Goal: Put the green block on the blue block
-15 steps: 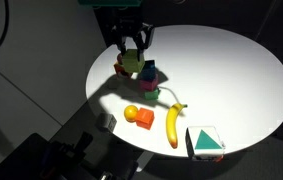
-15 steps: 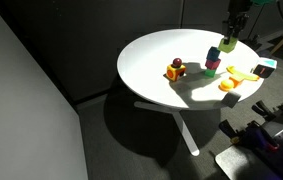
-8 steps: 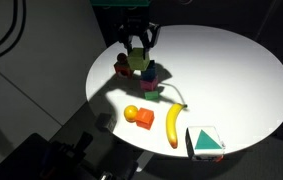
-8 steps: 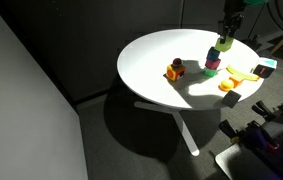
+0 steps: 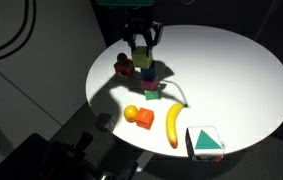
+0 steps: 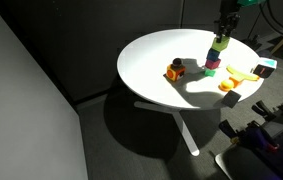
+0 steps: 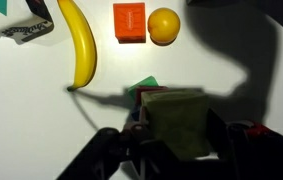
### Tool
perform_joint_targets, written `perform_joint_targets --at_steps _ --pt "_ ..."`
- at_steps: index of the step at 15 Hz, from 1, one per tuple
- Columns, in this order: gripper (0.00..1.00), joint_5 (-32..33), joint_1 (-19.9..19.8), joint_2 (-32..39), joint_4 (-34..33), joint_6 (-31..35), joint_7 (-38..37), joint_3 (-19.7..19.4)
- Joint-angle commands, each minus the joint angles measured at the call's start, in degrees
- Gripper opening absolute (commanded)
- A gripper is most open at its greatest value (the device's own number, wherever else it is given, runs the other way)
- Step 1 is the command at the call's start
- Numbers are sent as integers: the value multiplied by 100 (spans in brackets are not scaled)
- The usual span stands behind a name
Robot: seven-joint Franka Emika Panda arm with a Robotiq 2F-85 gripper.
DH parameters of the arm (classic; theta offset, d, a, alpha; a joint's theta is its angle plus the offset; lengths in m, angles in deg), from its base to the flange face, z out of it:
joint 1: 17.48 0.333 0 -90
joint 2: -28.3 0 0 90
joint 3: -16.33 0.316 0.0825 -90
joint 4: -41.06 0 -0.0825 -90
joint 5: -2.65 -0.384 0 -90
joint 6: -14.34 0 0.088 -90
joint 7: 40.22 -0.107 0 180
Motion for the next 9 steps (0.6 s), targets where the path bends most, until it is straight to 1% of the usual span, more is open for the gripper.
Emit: perform_joint_targets --at_steps 1,9 --pt "31 -66 -49 172 -351 -256 -151 48" --pt "31 -91 -53 343 -562 -286 -185 65"
